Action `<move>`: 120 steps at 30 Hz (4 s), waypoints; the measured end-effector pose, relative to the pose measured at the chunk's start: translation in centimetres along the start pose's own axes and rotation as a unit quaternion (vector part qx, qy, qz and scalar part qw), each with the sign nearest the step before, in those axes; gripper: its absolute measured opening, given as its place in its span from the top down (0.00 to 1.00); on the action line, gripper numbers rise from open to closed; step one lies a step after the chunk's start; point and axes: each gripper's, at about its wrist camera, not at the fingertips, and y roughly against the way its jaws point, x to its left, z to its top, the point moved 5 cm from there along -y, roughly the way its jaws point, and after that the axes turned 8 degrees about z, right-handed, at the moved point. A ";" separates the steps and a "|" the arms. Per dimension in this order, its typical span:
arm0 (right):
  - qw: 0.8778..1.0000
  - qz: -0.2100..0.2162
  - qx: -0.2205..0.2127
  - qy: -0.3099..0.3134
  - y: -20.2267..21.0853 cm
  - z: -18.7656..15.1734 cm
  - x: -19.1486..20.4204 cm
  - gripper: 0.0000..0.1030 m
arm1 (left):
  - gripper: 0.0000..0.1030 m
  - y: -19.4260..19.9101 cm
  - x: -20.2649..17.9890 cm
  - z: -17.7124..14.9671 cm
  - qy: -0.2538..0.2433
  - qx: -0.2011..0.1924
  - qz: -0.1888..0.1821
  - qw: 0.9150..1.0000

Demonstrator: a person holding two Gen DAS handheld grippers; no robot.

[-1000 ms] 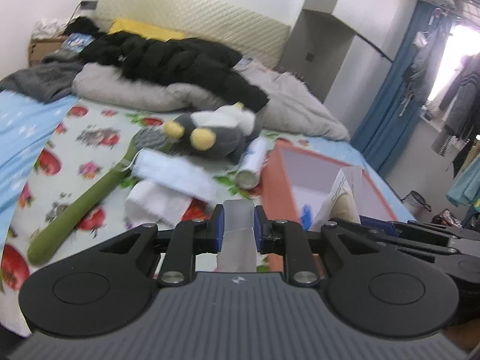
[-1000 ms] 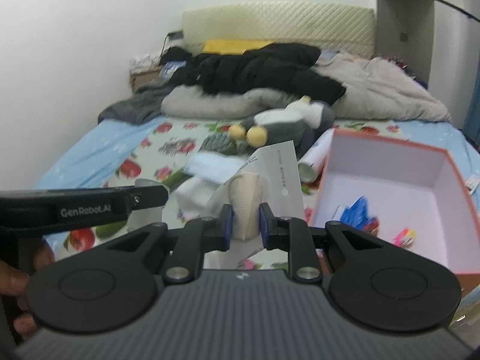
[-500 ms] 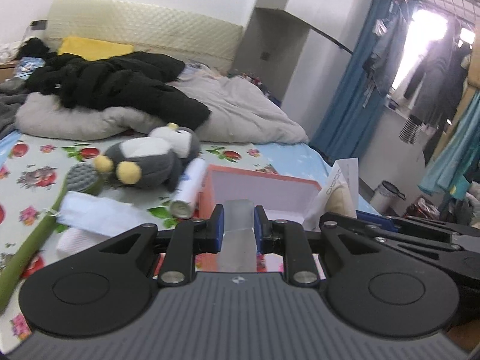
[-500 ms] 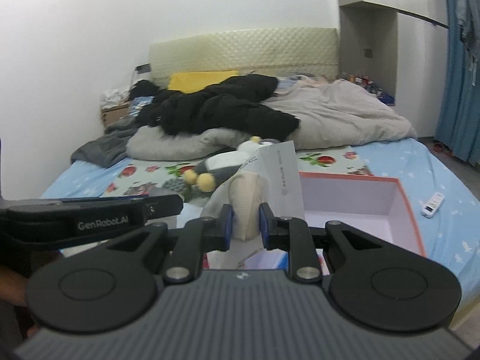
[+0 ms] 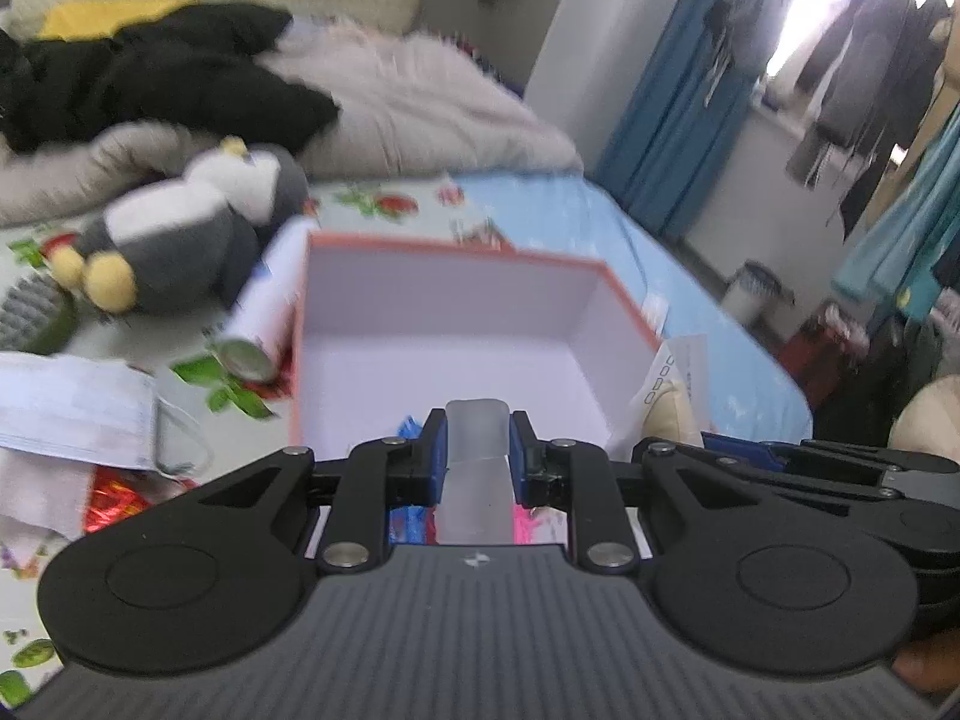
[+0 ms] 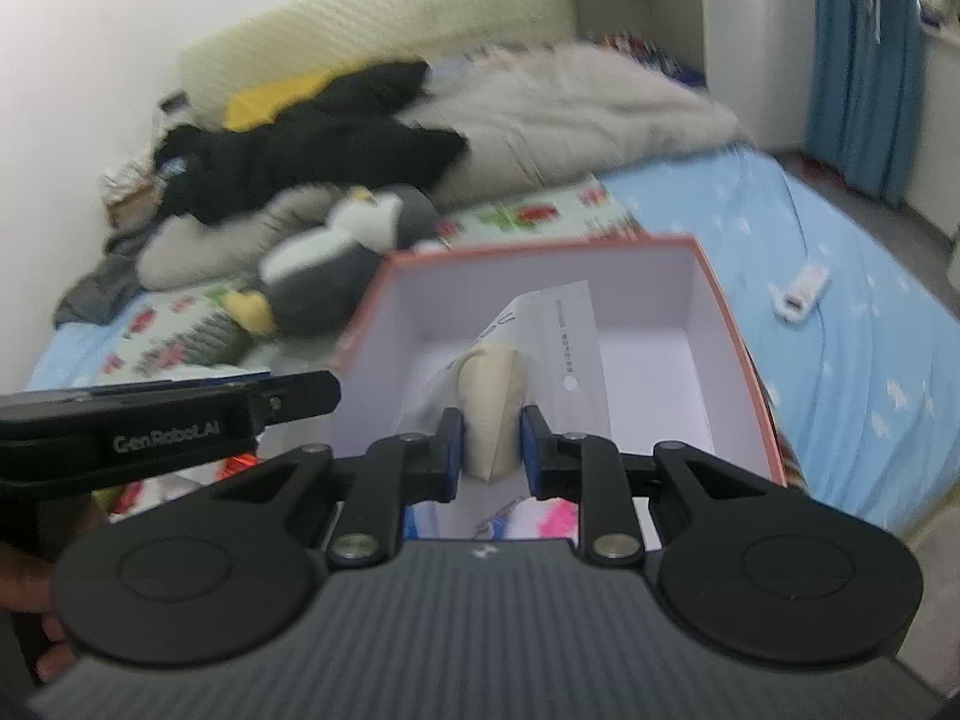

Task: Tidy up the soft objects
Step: 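Carry the frosted cup and sponge bag with both tools into the orange box, then open both tools to drop the cup and sponge bag in the box, then withdraw both tools from the box toward the white towel and face mask, then grasp the white towel with the left tool while the right tool grasps the face mask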

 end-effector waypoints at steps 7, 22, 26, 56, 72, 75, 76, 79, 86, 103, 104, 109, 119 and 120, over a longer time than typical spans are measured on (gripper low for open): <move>0.997 -0.021 0.062 -0.047 -4.7 -2.4 -4.5 0.75 | 0.76 -7.0 -0.2 -1.4 -0.014 0.057 0.003 0.998; 0.988 -0.039 0.109 -0.101 -8.5 -4.7 -8.0 0.52 | 0.61 -10.1 -0.1 -2.6 -0.015 0.090 0.008 0.996; 0.989 -0.040 0.103 -0.098 -7.6 -4.5 -7.7 0.53 | 0.61 -7.9 -0.3 -1.6 -0.022 0.064 0.011 0.998; 0.995 0.047 -0.093 0.006 10.1 -2.0 7.0 0.52 | 0.61 20.7 4.9 -5.3 0.012 -0.119 0.045 0.992; 0.990 0.129 -0.034 0.055 7.8 -8.9 15.3 0.52 | 0.61 25.0 12.9 -14.1 0.071 -0.111 0.117 0.984; 0.988 0.138 -0.020 0.060 7.1 -10.1 16.5 0.52 | 0.61 25.2 13.7 -15.3 0.082 -0.111 0.127 0.982; 0.988 0.141 -0.017 0.062 7.0 -10.4 16.8 0.52 | 0.61 25.2 13.9 -15.7 0.085 -0.110 0.130 0.982; 0.986 0.148 -0.012 0.074 6.8 -11.5 17.6 0.52 | 0.61 25.1 14.6 -16.9 0.095 -0.106 0.138 0.980; 0.985 0.153 0.025 0.078 4.8 -13.9 18.4 0.52 | 0.61 23.4 16.5 -19.0 0.115 -0.081 0.147 0.979; 0.982 0.143 0.065 0.101 -5.1 -12.5 20.0 0.52 | 0.56 11.8 24.7 -16.8 0.147 -0.026 0.163 0.975; 0.982 0.140 0.066 0.106 -5.7 -12.3 20.2 0.52 | 0.56 11.1 25.2 -16.6 0.148 -0.023 0.166 0.975; 0.981 0.138 0.084 0.108 -9.0 -11.6 20.3 0.53 | 0.50 8.7 27.2 -15.3 0.138 -0.025 0.176 0.974; 0.979 0.128 0.113 0.109 -16.6 -10.5 20.3 0.53 | 0.49 3.6 31.7 -12.9 0.153 -0.021 0.176 0.972; 0.980 0.125 0.114 0.109 -17.3 -10.4 20.3 0.53 | 0.46 3.1 32.0 -12.6 0.151 -0.022 0.174 0.973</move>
